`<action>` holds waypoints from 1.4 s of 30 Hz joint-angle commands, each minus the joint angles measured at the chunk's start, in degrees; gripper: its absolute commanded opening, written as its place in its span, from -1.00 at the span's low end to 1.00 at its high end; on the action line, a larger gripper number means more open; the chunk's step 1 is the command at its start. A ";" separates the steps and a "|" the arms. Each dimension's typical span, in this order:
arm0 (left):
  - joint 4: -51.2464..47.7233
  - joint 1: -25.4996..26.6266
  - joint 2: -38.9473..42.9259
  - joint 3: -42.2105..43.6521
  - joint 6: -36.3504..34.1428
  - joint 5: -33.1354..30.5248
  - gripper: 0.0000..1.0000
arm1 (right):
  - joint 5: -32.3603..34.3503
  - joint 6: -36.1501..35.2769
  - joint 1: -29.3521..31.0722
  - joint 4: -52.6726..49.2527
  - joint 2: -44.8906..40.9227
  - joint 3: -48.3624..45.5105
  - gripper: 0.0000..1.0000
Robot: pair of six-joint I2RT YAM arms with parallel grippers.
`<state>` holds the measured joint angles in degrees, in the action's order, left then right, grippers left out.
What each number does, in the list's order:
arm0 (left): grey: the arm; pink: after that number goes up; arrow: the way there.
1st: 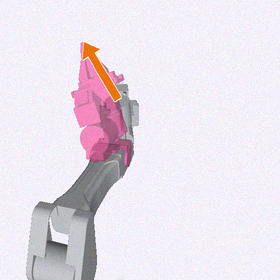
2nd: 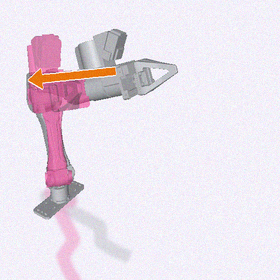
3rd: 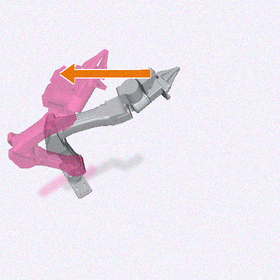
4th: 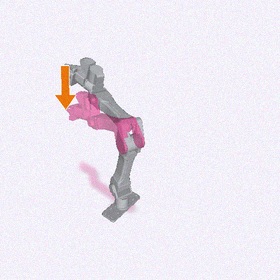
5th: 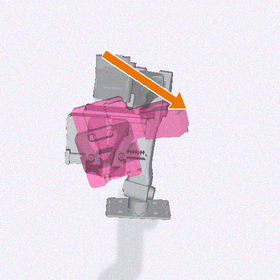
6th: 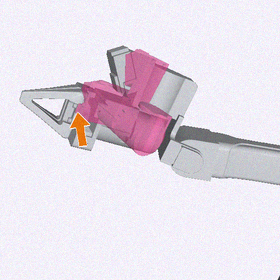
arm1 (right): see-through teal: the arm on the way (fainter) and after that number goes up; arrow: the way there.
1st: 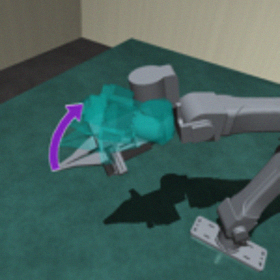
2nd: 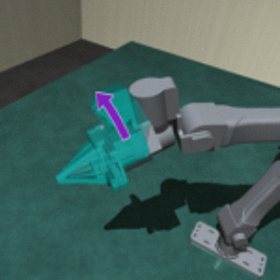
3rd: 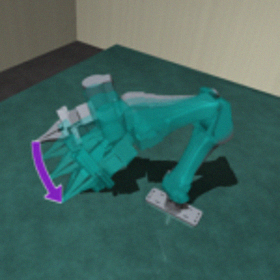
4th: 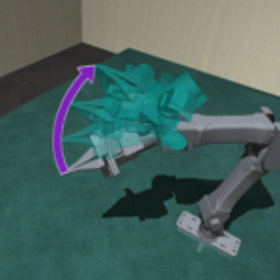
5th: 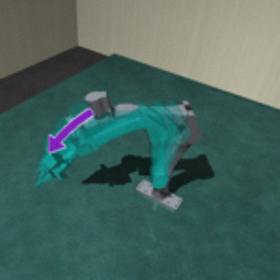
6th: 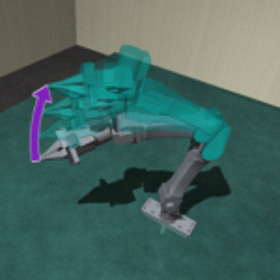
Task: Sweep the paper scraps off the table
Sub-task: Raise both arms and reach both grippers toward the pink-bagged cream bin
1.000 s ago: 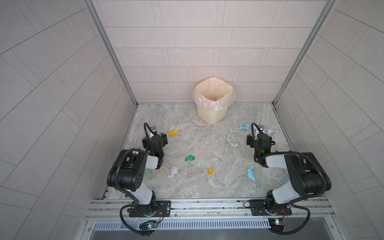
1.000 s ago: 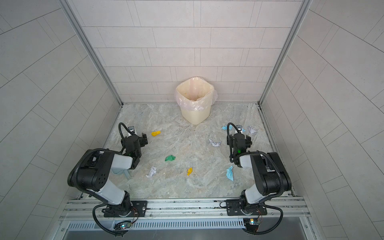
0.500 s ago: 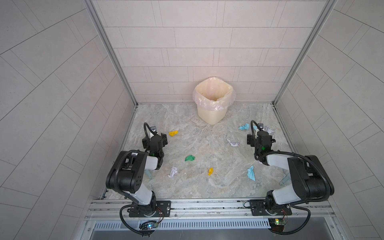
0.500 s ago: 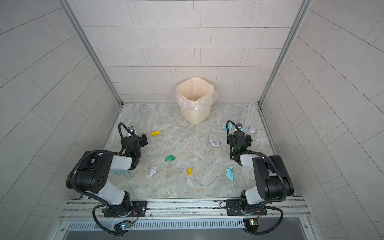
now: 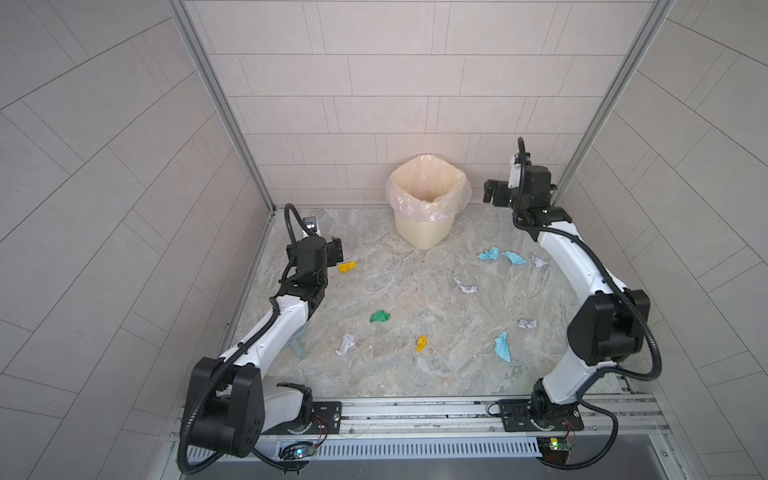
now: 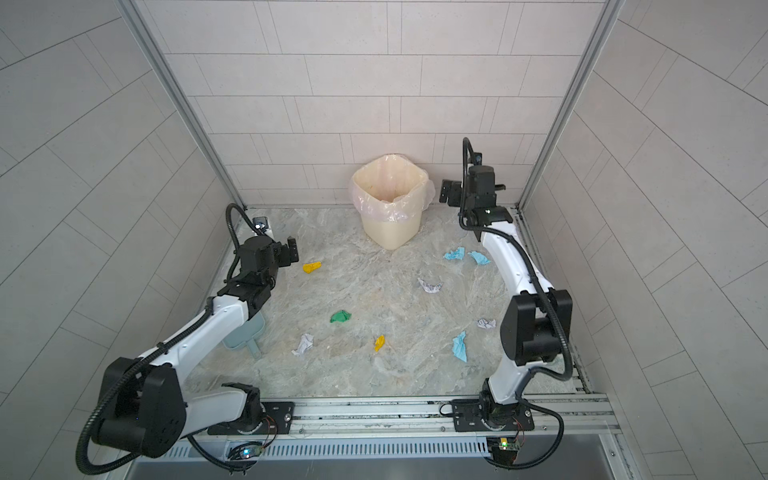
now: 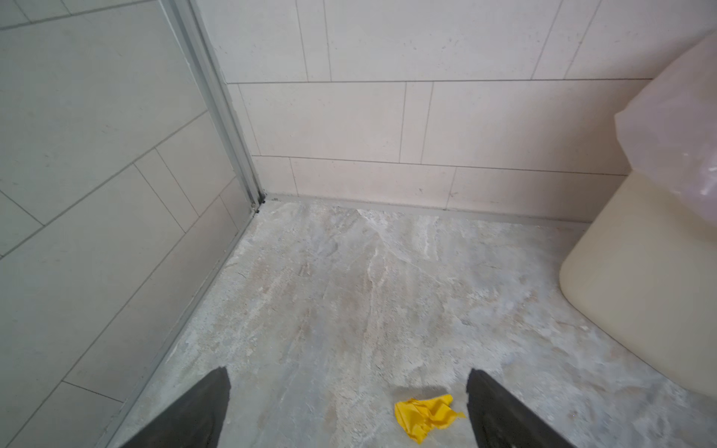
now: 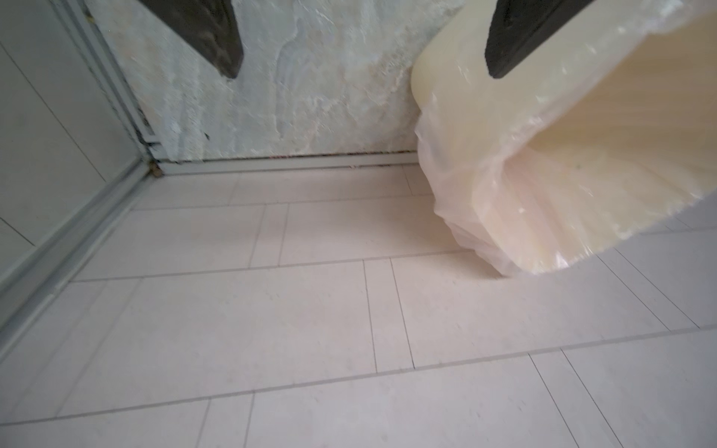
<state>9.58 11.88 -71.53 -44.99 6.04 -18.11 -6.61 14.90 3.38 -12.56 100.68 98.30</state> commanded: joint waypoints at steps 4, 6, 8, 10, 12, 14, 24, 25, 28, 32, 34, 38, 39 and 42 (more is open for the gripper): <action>-12.41 2.69 0.56 -4.67 5.64 2.34 1.00 | -13.66 7.41 0.28 -15.15 17.28 26.92 0.99; -12.49 3.05 1.33 -4.78 5.56 2.38 1.00 | -15.74 9.30 0.23 -18.43 23.29 36.22 0.99; -12.79 3.27 2.10 -4.80 5.58 2.05 1.00 | -19.14 11.78 0.31 -20.37 29.66 45.48 0.98; -13.56 3.27 2.70 -4.95 5.65 2.11 1.00 | -21.21 14.04 0.42 -21.41 34.39 52.67 0.98; -14.36 3.28 3.24 -5.02 5.89 2.28 1.00 | -22.51 15.41 0.78 -21.10 37.09 56.38 0.97; -14.87 3.29 3.74 -4.94 6.40 2.38 1.00 | -22.39 15.62 1.41 -19.98 37.86 56.26 0.98; -15.65 3.35 3.81 -6.80 7.93 3.52 1.00 | -26.50 14.37 3.22 -20.35 39.68 56.34 0.99; -15.86 3.31 3.56 -7.53 8.30 3.56 1.00 | -27.08 14.03 3.51 -20.53 39.81 56.30 0.99; -16.28 3.37 3.01 -9.49 9.26 4.26 1.00 | -28.54 13.34 4.05 -21.27 40.07 56.30 0.99; -16.66 3.38 2.69 -11.75 10.77 4.67 1.00 | -30.50 11.70 5.37 -22.54 40.29 56.30 0.99; -17.21 3.40 2.44 -13.06 11.54 4.97 1.00 | -31.20 10.60 6.30 -23.54 40.32 56.29 0.99; -18.21 3.38 1.72 -15.49 13.31 5.43 1.00 | -32.39 8.83 8.26 -25.40 40.47 56.30 0.99; -18.52 3.28 1.53 -16.24 13.97 5.49 1.00 | -32.50 8.25 8.89 -26.02 40.38 56.29 0.99; -19.46 3.40 1.07 -18.07 15.76 5.72 1.00 | -32.42 7.43 10.46 -27.05 40.29 56.25 0.99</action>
<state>-8.29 15.03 -70.15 -60.45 18.37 -12.67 -37.10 24.29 12.16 -37.52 140.27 153.53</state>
